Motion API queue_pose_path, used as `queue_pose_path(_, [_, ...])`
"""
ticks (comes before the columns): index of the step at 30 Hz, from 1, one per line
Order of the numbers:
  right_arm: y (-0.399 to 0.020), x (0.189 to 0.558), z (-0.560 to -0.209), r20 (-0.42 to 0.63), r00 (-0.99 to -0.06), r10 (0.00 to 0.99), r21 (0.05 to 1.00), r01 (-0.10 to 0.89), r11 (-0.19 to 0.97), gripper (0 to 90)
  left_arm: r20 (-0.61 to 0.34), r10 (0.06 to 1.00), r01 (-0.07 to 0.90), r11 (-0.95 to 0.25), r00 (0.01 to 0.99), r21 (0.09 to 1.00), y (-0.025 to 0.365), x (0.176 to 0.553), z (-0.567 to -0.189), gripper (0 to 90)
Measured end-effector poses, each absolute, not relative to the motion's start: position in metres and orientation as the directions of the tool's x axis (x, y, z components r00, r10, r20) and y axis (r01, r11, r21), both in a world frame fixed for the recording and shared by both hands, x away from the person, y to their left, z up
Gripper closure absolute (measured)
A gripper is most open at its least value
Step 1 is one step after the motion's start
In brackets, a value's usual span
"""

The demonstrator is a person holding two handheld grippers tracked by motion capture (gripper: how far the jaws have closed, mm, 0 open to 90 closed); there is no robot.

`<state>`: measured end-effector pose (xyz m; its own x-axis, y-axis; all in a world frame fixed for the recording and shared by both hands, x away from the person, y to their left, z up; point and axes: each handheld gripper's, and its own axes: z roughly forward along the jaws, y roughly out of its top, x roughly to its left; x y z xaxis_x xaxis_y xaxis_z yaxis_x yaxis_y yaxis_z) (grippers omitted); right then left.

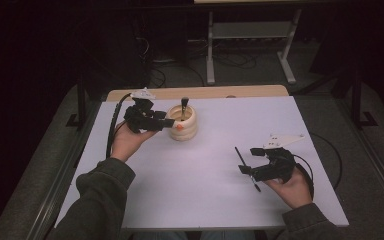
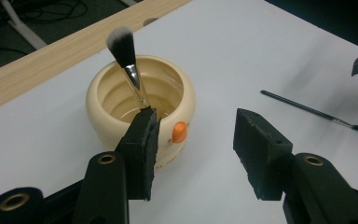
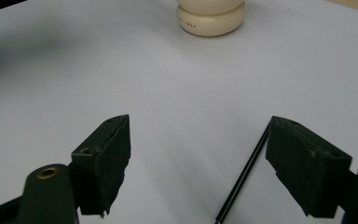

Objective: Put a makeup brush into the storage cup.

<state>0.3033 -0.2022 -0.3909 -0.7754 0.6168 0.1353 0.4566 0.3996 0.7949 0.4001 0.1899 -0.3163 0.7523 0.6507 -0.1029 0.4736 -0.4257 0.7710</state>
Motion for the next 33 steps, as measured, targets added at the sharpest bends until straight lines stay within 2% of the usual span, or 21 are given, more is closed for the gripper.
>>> queue_pose_path(10, [-0.201, 0.303, -0.390, 0.130, -0.770, 0.625, 0.789, 0.462, 0.404, 21.1, -0.076, 0.642, 0.449, -0.442, 0.763, 0.776, 0.195, 0.384, -0.317, 44.8])
queue_pose_path(33, [-0.201, 0.305, -0.390, 0.126, -0.754, 0.645, 0.766, 0.488, 0.420, 21.4, -0.082, 0.628, 0.431, -0.428, 0.774, 0.794, 0.200, 0.350, -0.331, 36.2])
